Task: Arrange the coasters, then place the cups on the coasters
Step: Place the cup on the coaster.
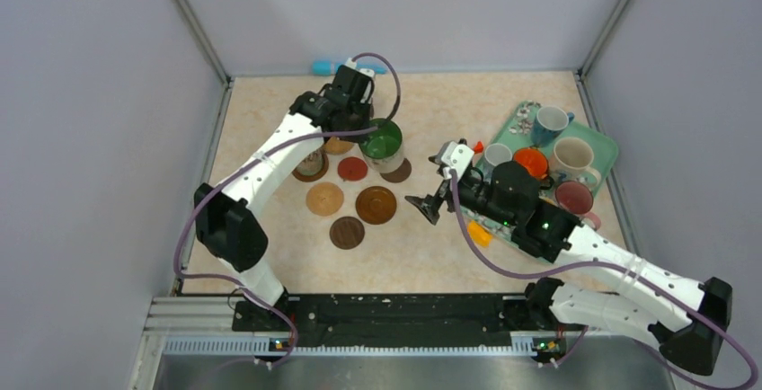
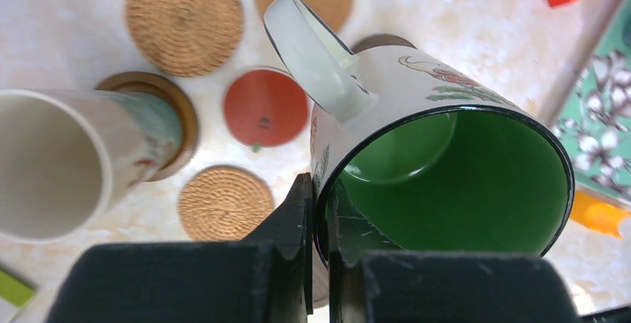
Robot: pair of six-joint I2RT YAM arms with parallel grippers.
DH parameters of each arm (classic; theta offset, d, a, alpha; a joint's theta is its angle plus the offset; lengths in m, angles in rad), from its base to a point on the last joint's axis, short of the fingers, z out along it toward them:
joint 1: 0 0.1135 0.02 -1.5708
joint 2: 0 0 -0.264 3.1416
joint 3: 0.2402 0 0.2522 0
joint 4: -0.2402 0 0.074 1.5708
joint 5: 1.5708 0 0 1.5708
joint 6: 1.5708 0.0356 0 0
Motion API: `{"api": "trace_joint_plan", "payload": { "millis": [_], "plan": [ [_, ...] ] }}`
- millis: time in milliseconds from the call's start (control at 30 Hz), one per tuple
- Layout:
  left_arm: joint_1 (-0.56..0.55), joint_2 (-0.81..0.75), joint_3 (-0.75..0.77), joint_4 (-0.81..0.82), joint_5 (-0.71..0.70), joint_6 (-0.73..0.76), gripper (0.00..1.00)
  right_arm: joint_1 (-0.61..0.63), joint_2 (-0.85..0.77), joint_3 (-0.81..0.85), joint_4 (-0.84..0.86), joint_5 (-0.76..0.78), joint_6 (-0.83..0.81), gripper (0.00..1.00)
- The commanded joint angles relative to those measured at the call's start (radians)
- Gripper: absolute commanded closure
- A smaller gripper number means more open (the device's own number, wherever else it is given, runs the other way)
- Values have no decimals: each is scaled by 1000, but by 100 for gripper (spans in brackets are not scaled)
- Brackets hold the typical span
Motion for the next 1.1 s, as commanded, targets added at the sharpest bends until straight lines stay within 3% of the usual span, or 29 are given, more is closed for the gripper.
{"api": "trace_joint_plan", "payload": {
  "millis": [0,233,467,1067],
  "plan": [
    [79,-27,112,115,-30,66,100,9,-61,-31,47,-6,127,1],
    [237,84,196,127,-1,67,100,8,-162,-84,62,33,175,1],
    [320,182,269,118,11,64,100,8,-199,-87,33,150,197,1],
    [361,306,386,85,24,106,100,9,-192,-90,38,156,190,1]
  ]
}}
